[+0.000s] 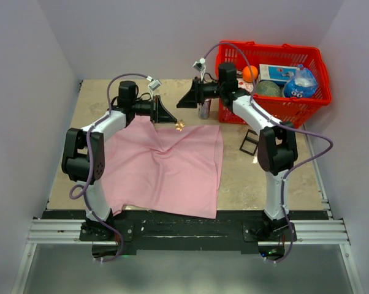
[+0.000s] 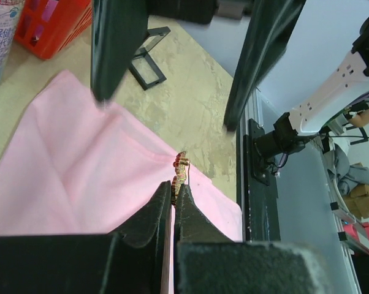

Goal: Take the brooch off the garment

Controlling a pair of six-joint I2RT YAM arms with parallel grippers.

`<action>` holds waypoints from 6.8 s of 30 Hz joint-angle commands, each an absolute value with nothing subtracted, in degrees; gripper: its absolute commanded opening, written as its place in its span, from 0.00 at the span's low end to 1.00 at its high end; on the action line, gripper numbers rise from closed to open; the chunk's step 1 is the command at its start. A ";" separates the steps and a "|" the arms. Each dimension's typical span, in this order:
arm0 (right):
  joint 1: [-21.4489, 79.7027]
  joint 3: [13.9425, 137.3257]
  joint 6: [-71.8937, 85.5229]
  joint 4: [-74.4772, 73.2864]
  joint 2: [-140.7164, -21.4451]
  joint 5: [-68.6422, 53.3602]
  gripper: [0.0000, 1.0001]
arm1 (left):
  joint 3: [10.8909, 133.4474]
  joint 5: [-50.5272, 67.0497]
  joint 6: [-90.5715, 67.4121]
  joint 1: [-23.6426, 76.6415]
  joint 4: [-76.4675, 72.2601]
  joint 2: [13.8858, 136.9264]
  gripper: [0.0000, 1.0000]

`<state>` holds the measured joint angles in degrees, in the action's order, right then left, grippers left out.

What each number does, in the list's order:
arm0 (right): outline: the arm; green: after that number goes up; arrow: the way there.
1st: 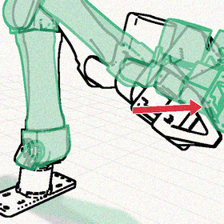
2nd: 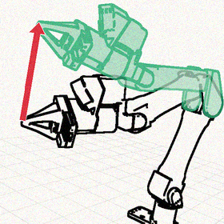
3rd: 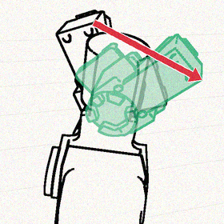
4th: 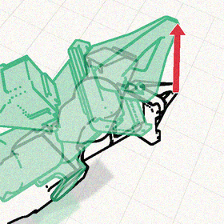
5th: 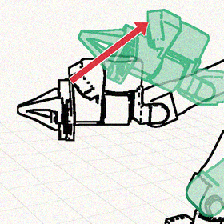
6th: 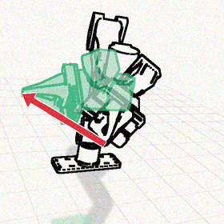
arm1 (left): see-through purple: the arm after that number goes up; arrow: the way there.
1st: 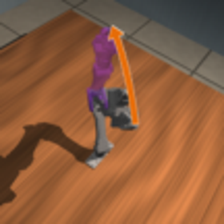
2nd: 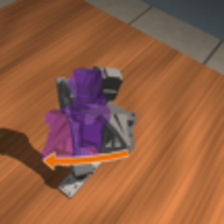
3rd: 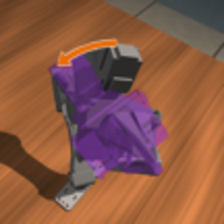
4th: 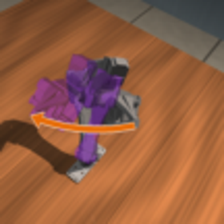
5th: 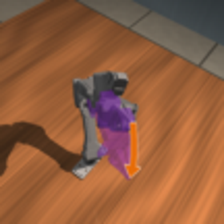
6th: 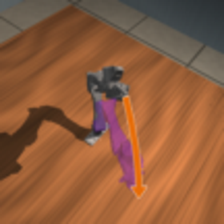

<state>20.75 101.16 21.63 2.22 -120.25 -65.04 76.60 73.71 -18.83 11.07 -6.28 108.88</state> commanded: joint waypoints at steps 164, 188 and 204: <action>14.24 60.12 -53.00 -20.04 -96.77 18.28 0.00 | 98.96 34.36 6.85 0.88 21.36 112.85 0.27; 15.64 65.13 -49.57 -27.86 -102.13 18.46 0.44 | 99.05 34.63 7.30 0.88 21.80 113.03 0.28; 16.79 71.45 -44.21 -34.37 -102.74 12.83 0.47 | 99.23 35.33 7.29 0.88 21.71 113.47 0.28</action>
